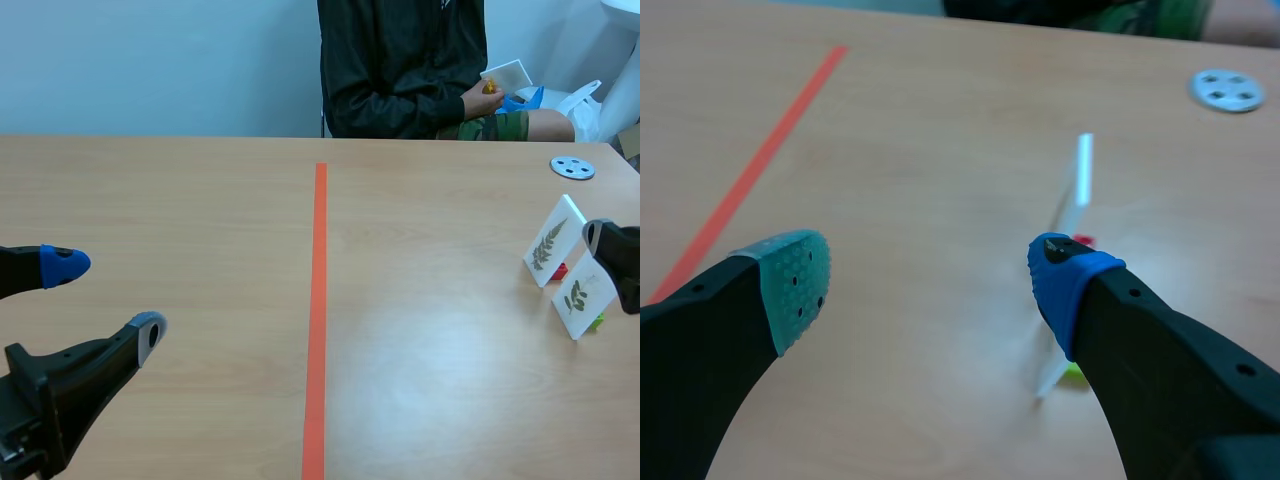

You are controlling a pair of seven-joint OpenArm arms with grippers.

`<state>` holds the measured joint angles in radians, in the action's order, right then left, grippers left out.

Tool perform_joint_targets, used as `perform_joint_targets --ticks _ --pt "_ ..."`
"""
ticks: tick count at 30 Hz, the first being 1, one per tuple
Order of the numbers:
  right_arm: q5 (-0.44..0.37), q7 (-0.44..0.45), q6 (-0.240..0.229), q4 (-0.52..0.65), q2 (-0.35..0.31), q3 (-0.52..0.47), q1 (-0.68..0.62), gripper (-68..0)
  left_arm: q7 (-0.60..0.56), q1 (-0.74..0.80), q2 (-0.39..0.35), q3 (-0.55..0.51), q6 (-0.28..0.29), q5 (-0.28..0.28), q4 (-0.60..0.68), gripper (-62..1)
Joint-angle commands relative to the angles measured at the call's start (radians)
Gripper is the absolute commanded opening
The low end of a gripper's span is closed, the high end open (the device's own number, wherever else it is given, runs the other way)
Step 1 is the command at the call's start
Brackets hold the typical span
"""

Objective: Sort the leaf by its shape. The table is split by an orange tape line. A compound leaf with several leaflets goes to the left side, a simple leaf with one blade goes to the right side. Return to the home posture when a red brick is placed on the table.

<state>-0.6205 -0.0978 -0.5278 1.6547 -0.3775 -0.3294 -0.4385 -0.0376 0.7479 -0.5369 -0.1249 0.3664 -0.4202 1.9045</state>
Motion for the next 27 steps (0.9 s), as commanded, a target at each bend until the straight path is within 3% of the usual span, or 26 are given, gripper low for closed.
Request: perform_joint_targets --ticks 1,5,10,13,14,20,24,27 --pt "-0.029 -0.008 -0.024 0.015 -0.016 -0.021 -0.031 -25.9 -0.017 -0.003 0.007 0.001 -0.005 -0.006 0.019 -3.7" --pt "-0.107 -0.046 -0.095 0.071 -0.016 -0.045 -0.121 -25.7 -0.017 -0.003 0.007 0.001 -0.005 -0.006 0.019 -3.7" --pt "-0.169 -0.047 -0.163 0.115 -0.015 -0.051 -0.187 -13.7 -0.014 -0.003 0.007 0.001 -0.005 -0.006 0.019 -3.7" --pt "-0.189 -0.047 -0.212 0.133 -0.016 -0.051 -0.196 -3.2 -0.014 -0.003 0.007 0.001 -0.005 -0.006 0.019 -3.7" --pt "-0.195 -0.045 -0.218 0.139 -0.016 -0.051 -0.196 0.4 -0.014 -0.003 0.007 0.001 -0.005 -0.006 0.019 -3.7" --pt "-0.203 0.034 -0.218 0.148 -0.016 -0.051 -0.167 0.4 -0.014 -0.003 0.007 0.001 -0.005 -0.006 0.019 -3.7" --pt "-0.203 0.023 -0.218 0.148 -0.019 -0.05 -0.156 0.4 -0.014 -0.003 0.007 0.001 -0.005 -0.006 0.019 -3.7" --pt "-0.203 -0.034 -0.218 0.148 -0.019 -0.046 -0.148 0.4 -0.014 -0.003 0.007 0.001 -0.005 -0.006 0.019 -3.7"
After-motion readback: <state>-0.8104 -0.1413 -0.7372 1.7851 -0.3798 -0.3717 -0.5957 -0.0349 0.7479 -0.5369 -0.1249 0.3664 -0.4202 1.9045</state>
